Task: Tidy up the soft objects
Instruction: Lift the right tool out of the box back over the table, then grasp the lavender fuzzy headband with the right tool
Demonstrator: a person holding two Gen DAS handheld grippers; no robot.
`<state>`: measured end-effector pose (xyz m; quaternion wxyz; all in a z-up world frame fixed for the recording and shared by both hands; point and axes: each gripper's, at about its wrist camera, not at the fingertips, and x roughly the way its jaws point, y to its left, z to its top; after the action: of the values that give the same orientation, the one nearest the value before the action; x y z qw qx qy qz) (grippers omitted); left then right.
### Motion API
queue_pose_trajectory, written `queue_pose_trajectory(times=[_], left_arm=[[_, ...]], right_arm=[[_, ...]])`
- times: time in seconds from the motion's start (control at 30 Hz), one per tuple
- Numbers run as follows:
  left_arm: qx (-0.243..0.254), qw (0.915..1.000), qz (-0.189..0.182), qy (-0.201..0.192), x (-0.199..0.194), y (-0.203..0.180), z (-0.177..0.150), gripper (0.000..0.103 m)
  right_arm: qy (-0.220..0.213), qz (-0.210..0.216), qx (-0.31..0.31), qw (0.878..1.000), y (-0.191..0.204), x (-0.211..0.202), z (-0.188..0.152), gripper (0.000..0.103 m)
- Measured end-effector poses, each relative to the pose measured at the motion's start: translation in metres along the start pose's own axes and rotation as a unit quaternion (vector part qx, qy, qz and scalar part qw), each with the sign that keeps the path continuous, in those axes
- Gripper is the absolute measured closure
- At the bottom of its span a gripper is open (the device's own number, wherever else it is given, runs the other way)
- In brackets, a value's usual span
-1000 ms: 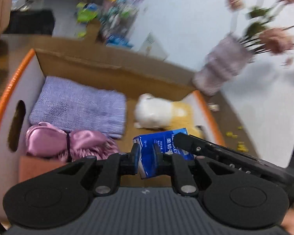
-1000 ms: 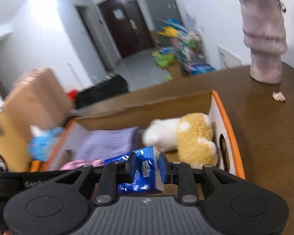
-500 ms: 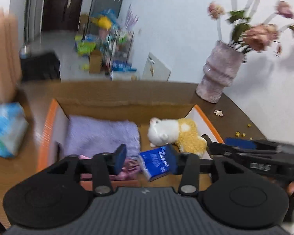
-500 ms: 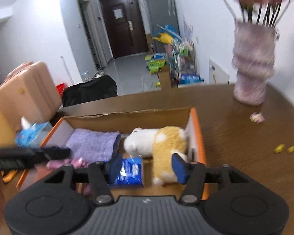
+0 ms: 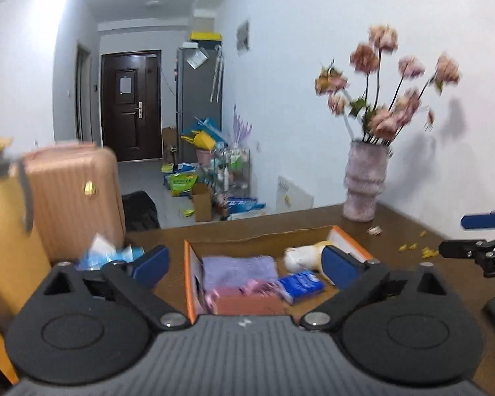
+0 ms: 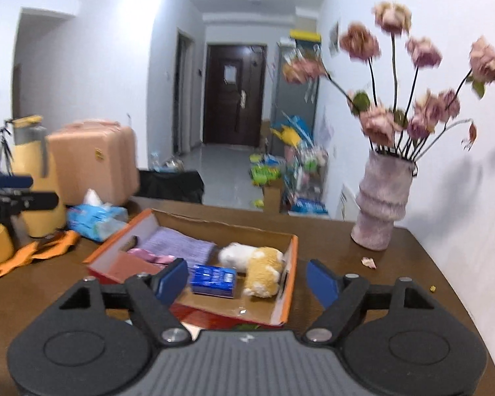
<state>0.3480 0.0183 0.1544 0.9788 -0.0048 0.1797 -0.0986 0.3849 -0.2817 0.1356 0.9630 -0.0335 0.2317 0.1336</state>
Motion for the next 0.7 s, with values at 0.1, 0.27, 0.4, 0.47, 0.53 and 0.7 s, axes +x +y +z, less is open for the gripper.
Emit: queue_pose_trajectory(times=[0.1, 0.27, 0.4, 0.47, 0.53, 0.7], left_arm=[[-0.027, 0.9994, -0.011, 0.019, -0.032, -0.001, -0.046, 0.002], [-0.015, 0.9996, -0.018, 0.018, -0.083, -0.019, -0.105, 0.0], [-0.016, 0.9989, -0.036, 0.024, -0.114, -0.028, -0.126, 0.0], [-0.006, 0.9991, -0.041, 0.008, -0.136, -0.032, -0.137, 0.0], [0.006, 0.9992, -0.037, -0.014, -0.159, -0.037, -0.15, 0.0], [-0.007, 0.9995, -0.024, -0.021, -0.193, -0.044, -0.181, 0.0]], right_arm=[[-0.029, 0.016, -0.003, 0.999, 0.016, -0.04, -0.03, 0.019], [-0.068, 0.031, -0.05, 0.996, 0.055, -0.099, -0.088, 0.013], [-0.1, -0.002, -0.077, 0.992, 0.082, -0.139, -0.124, 0.01], [-0.113, -0.008, -0.072, 0.991, 0.09, -0.158, -0.138, 0.008], [-0.124, -0.006, -0.052, 0.991, 0.094, -0.174, -0.151, 0.005], [-0.142, -0.005, 0.047, 0.989, 0.099, -0.204, -0.192, 0.003]])
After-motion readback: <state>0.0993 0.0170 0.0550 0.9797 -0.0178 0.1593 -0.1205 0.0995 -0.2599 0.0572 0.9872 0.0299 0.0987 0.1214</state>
